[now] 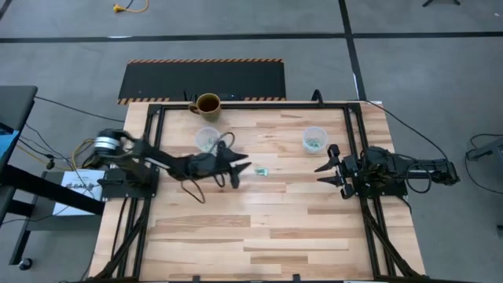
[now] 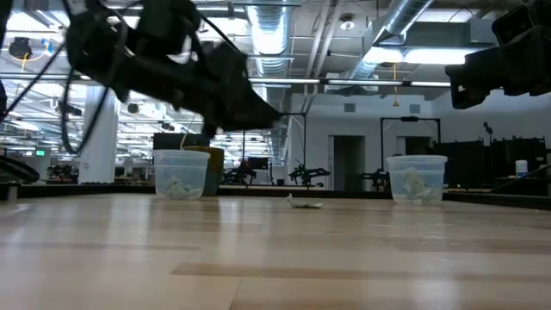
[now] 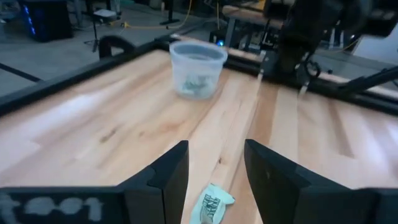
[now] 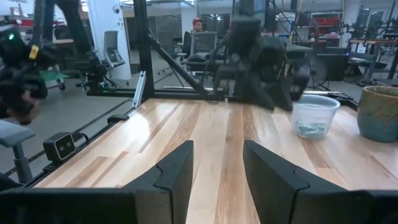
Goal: Pick and place items into bin
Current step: Put the stevia packet into the left transparent bin
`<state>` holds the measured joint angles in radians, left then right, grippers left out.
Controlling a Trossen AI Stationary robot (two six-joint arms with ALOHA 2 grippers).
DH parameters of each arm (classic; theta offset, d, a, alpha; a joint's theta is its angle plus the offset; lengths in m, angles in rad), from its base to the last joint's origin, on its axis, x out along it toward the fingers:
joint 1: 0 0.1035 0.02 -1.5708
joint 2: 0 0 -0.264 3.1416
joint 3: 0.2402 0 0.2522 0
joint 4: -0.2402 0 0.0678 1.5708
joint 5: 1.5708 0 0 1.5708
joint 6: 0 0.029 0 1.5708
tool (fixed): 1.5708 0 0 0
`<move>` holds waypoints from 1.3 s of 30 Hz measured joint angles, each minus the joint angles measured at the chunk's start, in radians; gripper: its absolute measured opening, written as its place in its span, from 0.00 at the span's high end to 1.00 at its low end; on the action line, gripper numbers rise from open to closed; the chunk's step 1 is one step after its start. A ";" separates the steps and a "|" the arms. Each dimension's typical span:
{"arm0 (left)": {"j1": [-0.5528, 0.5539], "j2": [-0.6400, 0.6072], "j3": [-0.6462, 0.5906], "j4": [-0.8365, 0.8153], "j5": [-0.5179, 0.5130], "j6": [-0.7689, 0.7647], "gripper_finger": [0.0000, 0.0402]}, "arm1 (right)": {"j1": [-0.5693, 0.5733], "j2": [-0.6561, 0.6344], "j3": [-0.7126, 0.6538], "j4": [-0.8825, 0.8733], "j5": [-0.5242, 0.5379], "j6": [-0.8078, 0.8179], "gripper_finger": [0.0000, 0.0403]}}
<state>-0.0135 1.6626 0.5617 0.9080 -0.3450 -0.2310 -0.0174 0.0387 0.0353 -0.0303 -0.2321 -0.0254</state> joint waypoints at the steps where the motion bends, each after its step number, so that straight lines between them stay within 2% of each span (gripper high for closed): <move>1: 0.000 0.047 0.021 0.017 0.000 -0.001 0.64 | 0.000 0.000 0.000 0.000 0.000 0.000 0.67; 7: 0.000 0.252 0.170 0.026 0.003 0.022 0.64 | 0.000 0.000 0.000 0.000 0.000 0.000 0.67; 13: 0.000 0.369 0.280 0.002 0.081 0.037 0.64 | 0.000 0.000 0.000 0.000 0.000 0.000 0.67; 21: 0.005 0.457 0.343 -0.127 0.068 -0.012 0.64 | 0.000 0.000 0.000 0.000 0.000 0.000 0.67; 27: 0.014 0.464 0.364 -0.264 0.012 -0.097 0.65 | 0.000 0.000 0.000 0.000 0.000 0.000 0.67; 31: 0.011 0.463 0.364 -0.271 0.000 -0.102 0.74 | 0.000 0.000 0.000 0.000 0.000 0.000 0.67; 36: 0.002 0.464 0.362 -0.261 -0.008 -0.101 0.95 | 0.000 0.000 0.000 0.000 0.000 0.000 0.67; 39: -0.012 0.465 0.360 -0.224 -0.011 -0.099 0.97 | 0.000 0.000 0.000 0.000 0.000 0.000 0.67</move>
<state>-0.0251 2.1275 0.9214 0.6842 -0.3558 -0.3300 -0.0172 0.0388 0.0353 -0.0303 -0.2317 -0.0255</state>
